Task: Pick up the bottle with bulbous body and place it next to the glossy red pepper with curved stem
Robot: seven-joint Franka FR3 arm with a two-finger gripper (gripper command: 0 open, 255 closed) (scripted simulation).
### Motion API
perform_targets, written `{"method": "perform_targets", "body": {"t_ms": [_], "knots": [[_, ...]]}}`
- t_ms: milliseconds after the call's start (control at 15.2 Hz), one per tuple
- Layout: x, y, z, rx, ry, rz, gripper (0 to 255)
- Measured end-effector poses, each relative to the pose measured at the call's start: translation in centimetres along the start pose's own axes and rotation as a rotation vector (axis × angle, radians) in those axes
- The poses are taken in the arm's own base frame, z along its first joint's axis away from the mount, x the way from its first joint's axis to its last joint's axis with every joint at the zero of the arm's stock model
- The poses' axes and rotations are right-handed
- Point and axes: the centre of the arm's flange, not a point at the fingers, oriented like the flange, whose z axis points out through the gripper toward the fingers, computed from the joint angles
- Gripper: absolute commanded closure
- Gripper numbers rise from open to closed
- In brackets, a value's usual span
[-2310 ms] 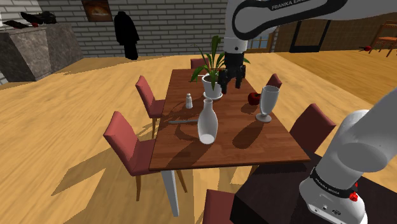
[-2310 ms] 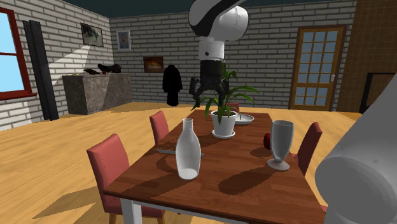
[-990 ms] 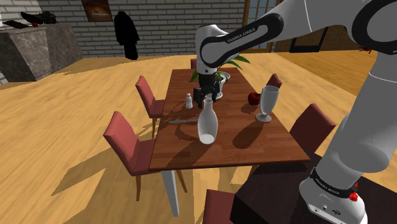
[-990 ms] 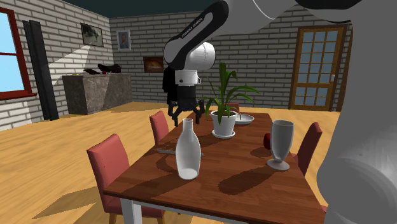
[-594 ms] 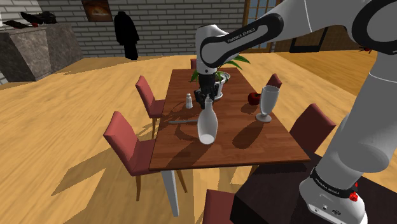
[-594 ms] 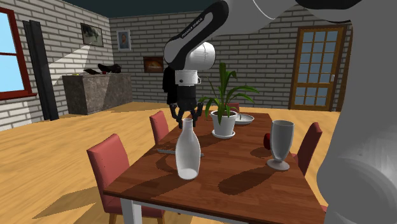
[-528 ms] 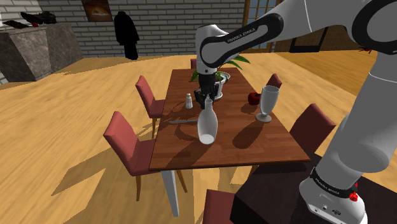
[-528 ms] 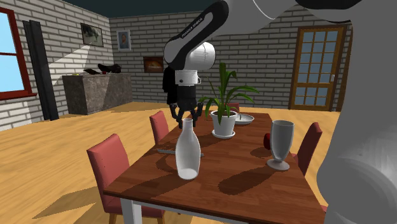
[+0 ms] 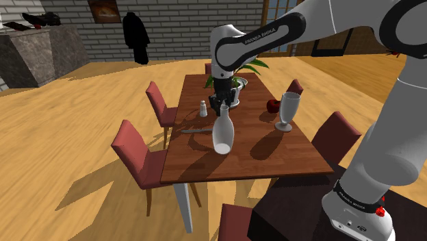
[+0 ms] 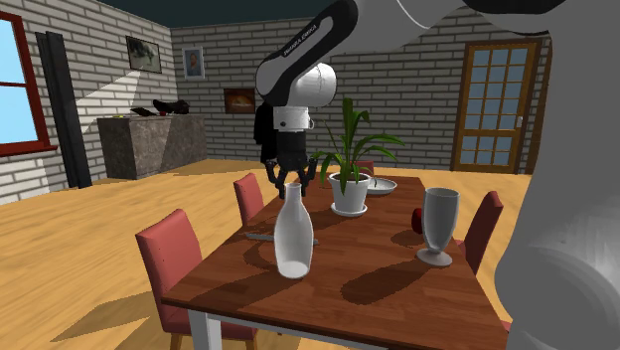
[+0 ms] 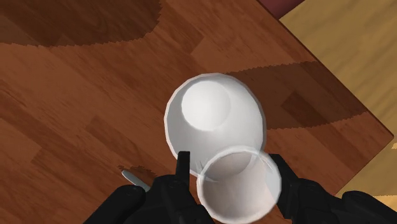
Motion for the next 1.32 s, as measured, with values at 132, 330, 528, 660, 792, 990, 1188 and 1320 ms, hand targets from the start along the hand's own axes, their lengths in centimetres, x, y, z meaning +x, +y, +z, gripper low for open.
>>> {"method": "perform_targets", "body": {"t_ms": [132, 330, 528, 660, 792, 990, 1188, 1320], "knots": [[0.0, -0.1, -1.0, 0.0, 0.0, 0.0, 255], [-0.1, -0.1, -2.4, 0.0, 0.0, 0.0, 255], [-0.3, 0.0, -4.0, 0.0, 0.0, 0.0, 255], [-0.3, 0.0, -5.0, 0.0, 0.0, 0.0, 255], [-0.3, -0.2, -6.0, 0.0, 0.0, 0.0, 255], [-0.6, -0.2, -7.7, 0.0, 0.0, 0.0, 255], [-0.6, -0.2, -9.4, 0.0, 0.0, 0.0, 255], [-0.7, -0.1, -10.4, 0.0, 0.0, 0.0, 255]]}}
